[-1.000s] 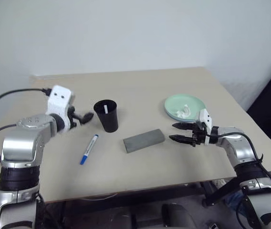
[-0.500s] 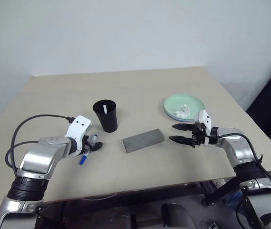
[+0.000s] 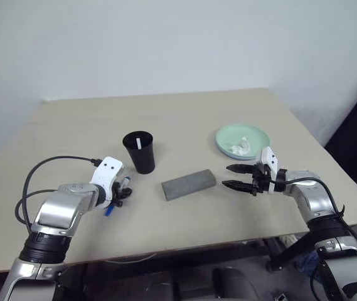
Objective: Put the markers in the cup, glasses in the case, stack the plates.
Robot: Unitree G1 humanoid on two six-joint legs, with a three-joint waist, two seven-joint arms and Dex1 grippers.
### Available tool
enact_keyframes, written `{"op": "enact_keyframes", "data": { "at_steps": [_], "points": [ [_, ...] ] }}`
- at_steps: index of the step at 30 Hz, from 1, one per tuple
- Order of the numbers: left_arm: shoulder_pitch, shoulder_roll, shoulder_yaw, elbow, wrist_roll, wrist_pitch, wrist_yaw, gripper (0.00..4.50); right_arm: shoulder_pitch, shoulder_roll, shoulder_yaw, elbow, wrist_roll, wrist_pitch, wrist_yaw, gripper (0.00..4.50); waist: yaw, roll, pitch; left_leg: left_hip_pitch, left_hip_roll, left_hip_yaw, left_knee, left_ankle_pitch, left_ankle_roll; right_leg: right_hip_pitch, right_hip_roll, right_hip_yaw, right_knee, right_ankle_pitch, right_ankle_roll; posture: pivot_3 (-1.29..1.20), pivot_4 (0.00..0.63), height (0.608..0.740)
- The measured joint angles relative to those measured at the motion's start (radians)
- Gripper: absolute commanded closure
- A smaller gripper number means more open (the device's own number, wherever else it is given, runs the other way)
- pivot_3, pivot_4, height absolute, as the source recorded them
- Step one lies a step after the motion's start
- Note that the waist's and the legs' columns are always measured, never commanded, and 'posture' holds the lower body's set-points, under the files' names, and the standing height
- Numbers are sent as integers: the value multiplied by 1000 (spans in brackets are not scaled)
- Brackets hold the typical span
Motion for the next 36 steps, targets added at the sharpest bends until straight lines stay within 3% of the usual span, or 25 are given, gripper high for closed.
{"op": "enact_keyframes", "data": {
  "at_steps": [3,10,17,23,30,36],
  "points": [
    [2,0,0,3,1,-5,2,4363,-2,0,0,3,0,-1,0,1481,-1,0,0,0,0,0,0,0,0,0,0,0,0,0,0,0,0,733],
    [20,21,-2,-4,4,-57,-25,4363,-5,0,0,5,-6,-3,0,1481,-1,0,0,0,0,0,0,0,0,-1,0,0,0,0,0,0,0,733],
    [79,51,-21,-169,-28,-241,-193,4363,-20,5,-1,16,-18,-9,0,1481,2,0,0,-3,0,0,-1,-1,0,-3,-1,0,-2,0,0,0,0,733],
    [51,-37,-30,-252,-73,-452,-270,4363,-39,9,-2,39,-20,-18,0,1481,2,0,0,-3,-1,0,0,0,0,-1,0,0,-2,0,0,0,0,733],
    [-200,-264,46,-8,-32,-658,-72,4363,-40,11,-3,50,-21,-22,-1,1481,2,-1,0,0,-2,-1,3,2,2,5,0,0,-2,0,0,0,0,733],
    [-357,-317,86,259,88,-925,83,4363,-40,11,-3,50,-21,-27,-5,1481,-1,-1,0,2,-2,-1,2,2,3,6,0,0,-1,0,0,0,0,733]
  ]
}}
